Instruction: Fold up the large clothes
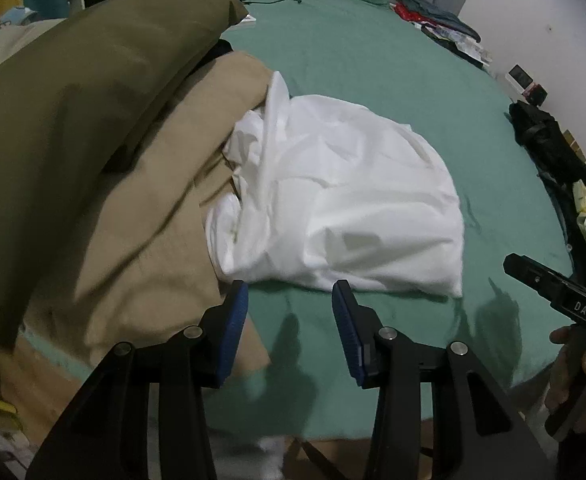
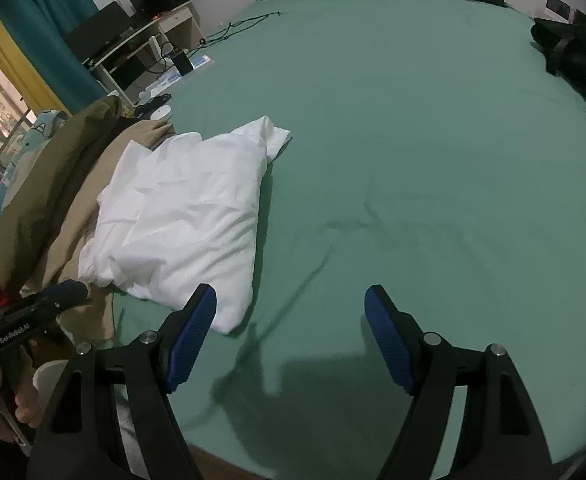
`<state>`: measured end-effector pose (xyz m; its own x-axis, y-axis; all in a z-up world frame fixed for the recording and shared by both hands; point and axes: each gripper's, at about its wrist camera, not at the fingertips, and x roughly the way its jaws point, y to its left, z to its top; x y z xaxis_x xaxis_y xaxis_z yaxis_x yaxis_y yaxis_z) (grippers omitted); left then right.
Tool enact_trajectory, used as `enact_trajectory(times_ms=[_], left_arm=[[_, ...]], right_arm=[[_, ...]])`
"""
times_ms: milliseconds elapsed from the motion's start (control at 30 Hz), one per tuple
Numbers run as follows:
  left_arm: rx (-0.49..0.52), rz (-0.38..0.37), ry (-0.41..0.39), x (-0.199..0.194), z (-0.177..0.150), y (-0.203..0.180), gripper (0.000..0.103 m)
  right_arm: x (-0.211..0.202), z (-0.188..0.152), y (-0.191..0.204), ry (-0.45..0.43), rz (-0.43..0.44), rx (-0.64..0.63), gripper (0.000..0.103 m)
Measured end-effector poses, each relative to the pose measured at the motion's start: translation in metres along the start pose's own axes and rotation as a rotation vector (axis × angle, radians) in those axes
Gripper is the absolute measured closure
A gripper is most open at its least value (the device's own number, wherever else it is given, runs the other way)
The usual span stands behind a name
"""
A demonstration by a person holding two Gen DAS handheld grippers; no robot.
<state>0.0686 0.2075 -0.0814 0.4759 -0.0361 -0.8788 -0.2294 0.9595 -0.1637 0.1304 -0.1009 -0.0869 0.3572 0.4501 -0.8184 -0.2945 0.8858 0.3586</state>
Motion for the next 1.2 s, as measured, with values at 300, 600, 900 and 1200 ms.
enact_trajectory(times_ms=[300,600,900,1200], left_arm=[[-0.102,-0.022,-0.061,-0.032,-0.014,-0.014,0.057],[-0.048,-0.031,-0.142,-0.071,-0.02,-0.052,0.057],[0.009,-0.001,-0.192,-0.101,-0.03,-0.09,0.056],[0.052,-0.01,-0.276,-0.134,-0.031,-0.125,0.042]], right_arm=[[-0.033,-0.017,-0.013,-0.021,-0.011,0.001,0.027],[-0.069,-0.039,-0.048,-0.026,-0.023,0.039,0.027],[-0.116,-0.053,-0.077,-0.084,-0.072,0.059,0.027],[-0.167,-0.059,-0.091,-0.173,-0.136,0.05,0.027]])
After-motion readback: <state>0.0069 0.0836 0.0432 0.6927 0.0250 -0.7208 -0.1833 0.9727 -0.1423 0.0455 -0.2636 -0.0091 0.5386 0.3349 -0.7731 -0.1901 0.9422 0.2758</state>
